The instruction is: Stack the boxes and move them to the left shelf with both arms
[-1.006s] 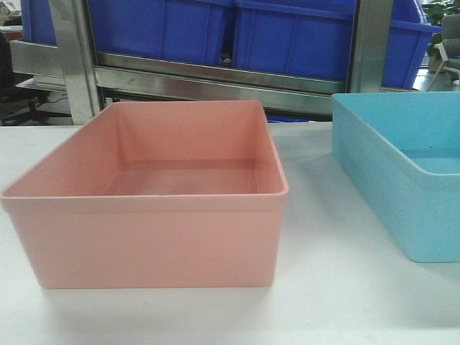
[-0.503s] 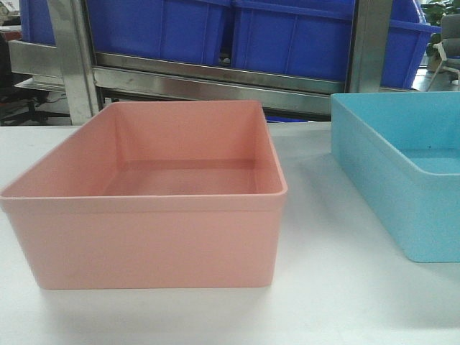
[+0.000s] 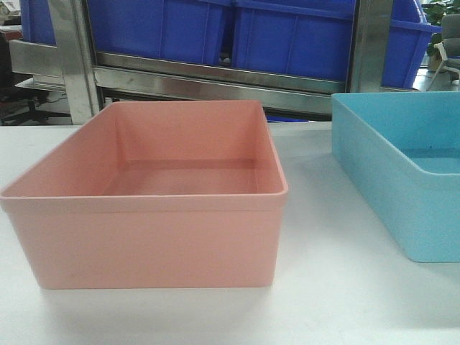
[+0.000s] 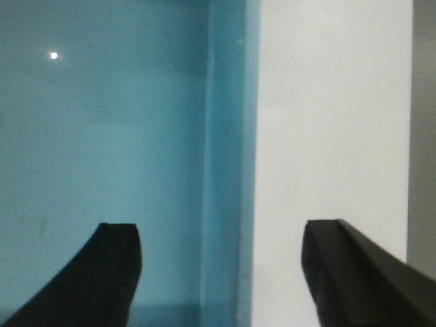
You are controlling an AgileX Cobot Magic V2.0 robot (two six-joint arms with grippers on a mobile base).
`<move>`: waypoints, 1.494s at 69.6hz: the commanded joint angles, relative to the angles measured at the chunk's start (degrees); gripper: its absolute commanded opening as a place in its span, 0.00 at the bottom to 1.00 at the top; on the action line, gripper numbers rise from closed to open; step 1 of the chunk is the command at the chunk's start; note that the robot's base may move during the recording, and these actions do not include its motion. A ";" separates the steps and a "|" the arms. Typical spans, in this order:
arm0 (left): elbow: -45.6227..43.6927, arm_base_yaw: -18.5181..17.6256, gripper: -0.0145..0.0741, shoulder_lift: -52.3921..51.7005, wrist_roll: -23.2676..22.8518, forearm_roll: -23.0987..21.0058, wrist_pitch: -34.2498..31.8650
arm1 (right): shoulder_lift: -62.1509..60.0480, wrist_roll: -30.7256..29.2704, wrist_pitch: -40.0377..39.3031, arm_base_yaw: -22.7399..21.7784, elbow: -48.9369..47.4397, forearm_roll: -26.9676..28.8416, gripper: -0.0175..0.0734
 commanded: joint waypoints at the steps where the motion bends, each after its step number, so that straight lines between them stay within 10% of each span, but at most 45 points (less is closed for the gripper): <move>1: -1.66 -0.57 0.15 -0.14 -0.02 -0.30 -4.13 | -2.04 -0.96 -3.13 -0.47 -2.17 0.17 0.63; 13: -1.66 -0.57 0.15 -0.14 -0.02 -0.30 -4.13 | -2.74 -0.96 -3.65 -0.47 -2.18 -0.03 0.24; 34: -1.66 -0.57 0.15 -0.14 -0.02 -0.30 -4.13 | -9.74 0.04 -1.82 -0.42 -2.30 0.68 0.25; 61: -1.66 -0.57 0.15 -0.14 -0.02 -0.56 -4.25 | -27.63 4.22 11.49 3.55 -2.30 18.02 0.25; 86: -1.66 -0.57 0.15 -0.14 -0.02 -0.60 -4.37 | -32.07 36.37 11.43 22.63 -2.30 17.94 0.26; 104: -1.66 -0.57 0.15 -0.14 -0.02 -0.69 -4.37 | -29.35 61.40 1.84 39.83 -2.30 0.74 0.26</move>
